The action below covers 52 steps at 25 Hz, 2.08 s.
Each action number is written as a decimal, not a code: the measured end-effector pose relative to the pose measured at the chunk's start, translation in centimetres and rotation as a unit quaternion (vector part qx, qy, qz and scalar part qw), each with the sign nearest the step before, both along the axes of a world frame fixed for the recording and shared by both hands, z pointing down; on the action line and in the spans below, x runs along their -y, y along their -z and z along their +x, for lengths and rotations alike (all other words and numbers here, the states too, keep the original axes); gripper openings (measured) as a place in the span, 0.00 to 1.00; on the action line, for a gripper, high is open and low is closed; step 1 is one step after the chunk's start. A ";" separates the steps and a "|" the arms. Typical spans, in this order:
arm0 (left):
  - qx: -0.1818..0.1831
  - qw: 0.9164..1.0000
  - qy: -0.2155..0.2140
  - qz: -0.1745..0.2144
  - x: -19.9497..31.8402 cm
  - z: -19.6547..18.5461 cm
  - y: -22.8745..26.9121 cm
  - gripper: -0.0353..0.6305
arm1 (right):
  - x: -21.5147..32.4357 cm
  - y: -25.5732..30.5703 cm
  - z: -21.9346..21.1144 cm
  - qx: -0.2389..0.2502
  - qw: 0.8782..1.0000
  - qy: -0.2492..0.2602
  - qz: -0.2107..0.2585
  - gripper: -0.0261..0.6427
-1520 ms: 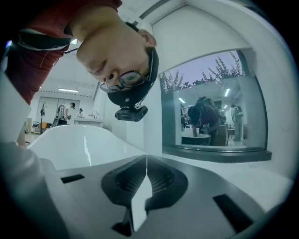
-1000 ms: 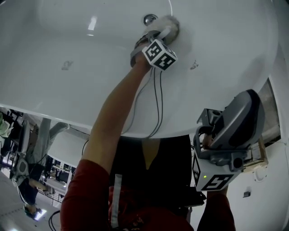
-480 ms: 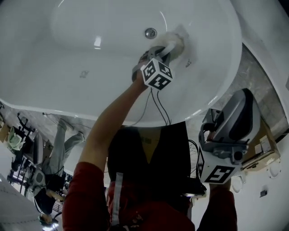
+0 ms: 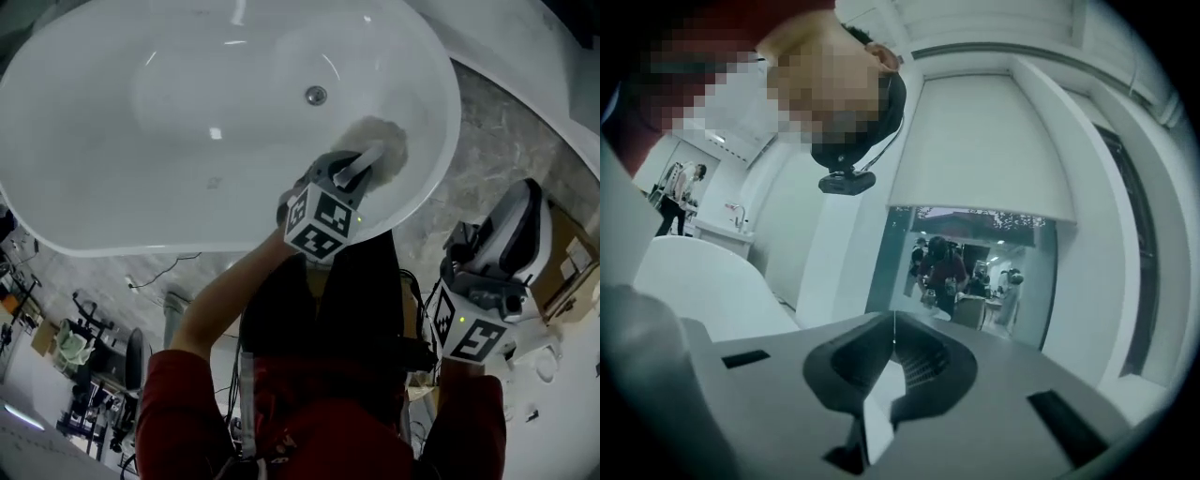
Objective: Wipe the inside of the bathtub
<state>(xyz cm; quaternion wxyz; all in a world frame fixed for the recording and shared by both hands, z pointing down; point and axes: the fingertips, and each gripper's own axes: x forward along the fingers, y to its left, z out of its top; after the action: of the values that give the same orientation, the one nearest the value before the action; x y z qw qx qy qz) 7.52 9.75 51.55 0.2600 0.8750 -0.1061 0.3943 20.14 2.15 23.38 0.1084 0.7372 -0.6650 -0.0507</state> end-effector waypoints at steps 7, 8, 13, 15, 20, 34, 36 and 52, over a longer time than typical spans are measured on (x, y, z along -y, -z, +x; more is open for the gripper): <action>0.013 0.995 -0.078 -0.065 -6.5 -1.4 2.1 0.19 | -3.4 3.5 -1.0 0.005 0.999 -0.045 0.029 0.06; 0.017 0.993 -0.086 -0.075 -7.4 -1.4 1.5 0.19 | -4.3 3.4 -0.8 0.008 0.998 -0.053 0.031 0.06; 0.036 0.990 -0.116 -0.067 -9.6 -0.7 -1.0 0.19 | -5.3 2.8 0.0 0.005 0.998 -0.063 0.023 0.06; 0.041 0.990 -0.124 -0.053 -9.8 -0.4 -1.2 0.19 | -5.6 2.5 0.2 0.005 0.998 -0.063 0.018 0.06; 0.051 0.990 -0.127 -0.039 -10.0 -0.5 -0.9 0.19 | -6.1 2.4 0.2 0.020 0.998 -0.059 0.012 0.06; 0.136 0.986 -0.096 -0.025 -7.2 -0.2 -13.1 0.19 | -2.6 -6.9 -0.3 0.061 0.997 0.036 -0.018 0.06; 0.148 0.985 -0.090 -0.019 -6.7 -0.6 -15.5 0.19 | -1.8 -8.3 -0.3 0.069 0.996 0.046 -0.024 0.06; 0.275 0.960 -0.055 -0.030 -2.8 -5.2 -32.7 0.19 | 3.5 -17.2 -2.6 0.107 0.981 0.149 -0.059 0.06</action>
<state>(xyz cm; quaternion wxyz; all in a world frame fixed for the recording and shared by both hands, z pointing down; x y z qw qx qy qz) 2.28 12.55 84.22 0.2250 0.7293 -0.1136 0.6361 17.49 -1.38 40.55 0.0711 0.6232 -0.7771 0.0520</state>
